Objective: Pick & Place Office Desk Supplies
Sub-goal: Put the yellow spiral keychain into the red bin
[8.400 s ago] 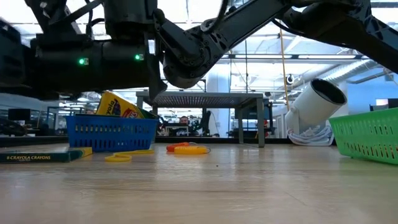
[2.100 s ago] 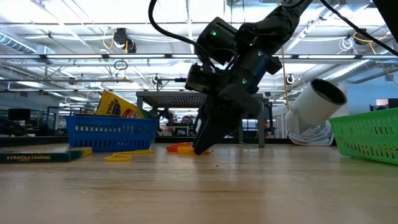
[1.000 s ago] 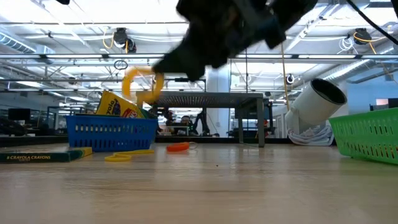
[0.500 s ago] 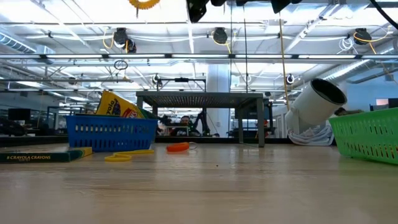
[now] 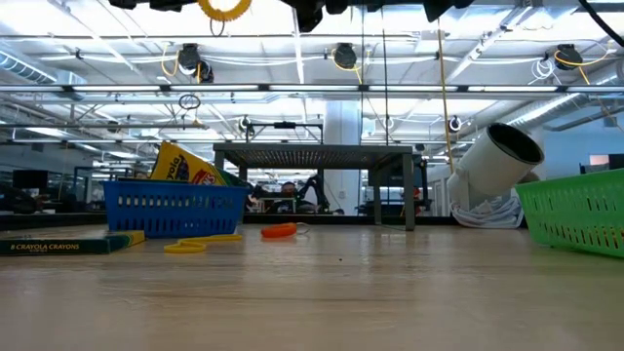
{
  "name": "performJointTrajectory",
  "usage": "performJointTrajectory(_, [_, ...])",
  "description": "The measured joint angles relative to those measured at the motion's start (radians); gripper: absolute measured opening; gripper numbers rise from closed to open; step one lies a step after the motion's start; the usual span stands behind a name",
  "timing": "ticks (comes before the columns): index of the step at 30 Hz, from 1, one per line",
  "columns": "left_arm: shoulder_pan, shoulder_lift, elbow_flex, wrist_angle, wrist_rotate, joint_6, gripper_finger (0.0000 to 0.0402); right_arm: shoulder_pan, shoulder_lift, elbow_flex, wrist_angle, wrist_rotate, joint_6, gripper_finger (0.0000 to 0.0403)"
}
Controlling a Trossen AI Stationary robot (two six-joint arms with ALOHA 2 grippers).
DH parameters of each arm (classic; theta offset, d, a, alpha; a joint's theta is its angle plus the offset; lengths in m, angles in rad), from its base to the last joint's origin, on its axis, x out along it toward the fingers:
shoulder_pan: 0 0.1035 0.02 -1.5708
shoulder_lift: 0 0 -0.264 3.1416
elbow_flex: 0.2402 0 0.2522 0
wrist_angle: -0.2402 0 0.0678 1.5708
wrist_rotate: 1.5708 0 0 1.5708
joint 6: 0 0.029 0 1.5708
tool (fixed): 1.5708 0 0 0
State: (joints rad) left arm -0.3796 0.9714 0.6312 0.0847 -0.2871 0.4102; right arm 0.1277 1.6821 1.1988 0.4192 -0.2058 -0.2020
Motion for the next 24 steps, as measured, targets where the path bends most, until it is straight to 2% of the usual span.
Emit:
performJointTrajectory(9, [0.004, -0.004, 0.0, 0.003, 0.173, -0.001, 0.0102, -0.045, 0.0, 0.0, 0.011, -0.004, -0.002, 0.0])
performJointTrajectory(16, [0.027, 0.026, 0.0, 0.012, 0.089, -0.002, 0.0102, -0.058, 0.0, 0.0, 0.037, -0.004, -0.005, 0.0])
performJointTrajectory(24, [0.04, 0.026, 0.0, 0.022, 0.076, -0.004, 0.0102, -0.057, 0.0, 0.0, 0.044, -0.007, -0.005, 0.0])
